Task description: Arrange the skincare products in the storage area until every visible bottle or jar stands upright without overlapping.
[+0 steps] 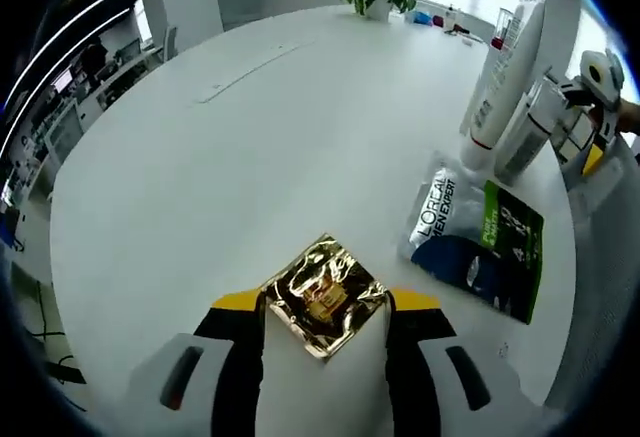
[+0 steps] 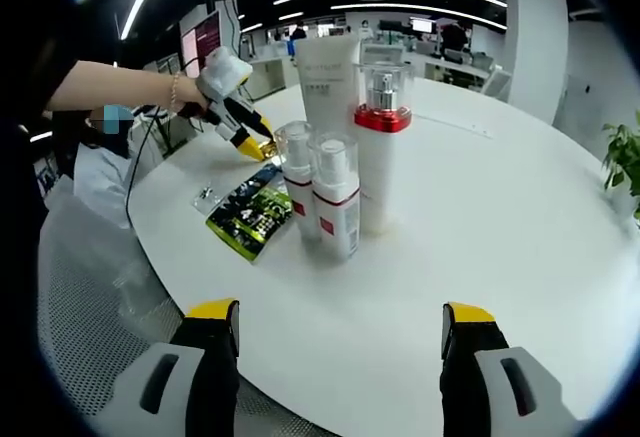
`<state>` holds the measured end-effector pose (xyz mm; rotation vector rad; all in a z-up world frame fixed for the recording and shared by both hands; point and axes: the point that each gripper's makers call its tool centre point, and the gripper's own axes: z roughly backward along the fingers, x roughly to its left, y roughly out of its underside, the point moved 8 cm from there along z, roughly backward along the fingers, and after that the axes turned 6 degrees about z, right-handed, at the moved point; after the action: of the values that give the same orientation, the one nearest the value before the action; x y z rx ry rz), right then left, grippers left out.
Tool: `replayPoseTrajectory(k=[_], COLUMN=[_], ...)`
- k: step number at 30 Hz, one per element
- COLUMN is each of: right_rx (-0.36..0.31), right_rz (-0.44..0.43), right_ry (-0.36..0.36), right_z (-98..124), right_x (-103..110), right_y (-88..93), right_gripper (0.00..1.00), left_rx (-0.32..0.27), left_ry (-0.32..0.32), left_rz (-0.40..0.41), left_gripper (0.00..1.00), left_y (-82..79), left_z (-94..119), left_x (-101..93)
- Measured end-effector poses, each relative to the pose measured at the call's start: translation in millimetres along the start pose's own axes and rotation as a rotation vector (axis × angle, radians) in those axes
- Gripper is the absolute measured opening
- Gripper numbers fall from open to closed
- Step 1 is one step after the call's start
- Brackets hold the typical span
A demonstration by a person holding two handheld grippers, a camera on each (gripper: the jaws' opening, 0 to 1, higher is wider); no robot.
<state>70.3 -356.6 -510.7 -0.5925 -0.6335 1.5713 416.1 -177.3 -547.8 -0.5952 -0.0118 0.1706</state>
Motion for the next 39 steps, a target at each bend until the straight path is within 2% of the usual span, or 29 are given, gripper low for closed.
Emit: replayPoseTrajectory(k=[4,12,24,29,39], right_rx=[0.005,0.002,-0.004,-0.006,-0.01], right_rz=[0.002,0.002,0.007,0.01,0.013], right_ry=[-0.003,-0.002,-0.006,-0.01,-0.013], right_z=[-1,-1,0,-1,0], right_x=[0,-1,0,1,2], right_y=[0.6,0.8,-0.2,-0.5,-1.1], right_gripper=[0.88,0.88,0.88,0.88,0.88], left_rx=[0.0,-0.016,-0.009,-0.008,0.002], left_ry=[-0.001,-0.07,-0.124,-0.117,-0.111], left_rz=[0.063,0.171,0.241,0.23,0.22], left_gripper=[0.4,0.4,0.4,0.4,0.4], left_y=[1.9,7.9,26.0,28.9,32.3], left_z=[-1,1,11,14,14], left_x=[1.5,-10.6,-40.3,-57.0,-51.6])
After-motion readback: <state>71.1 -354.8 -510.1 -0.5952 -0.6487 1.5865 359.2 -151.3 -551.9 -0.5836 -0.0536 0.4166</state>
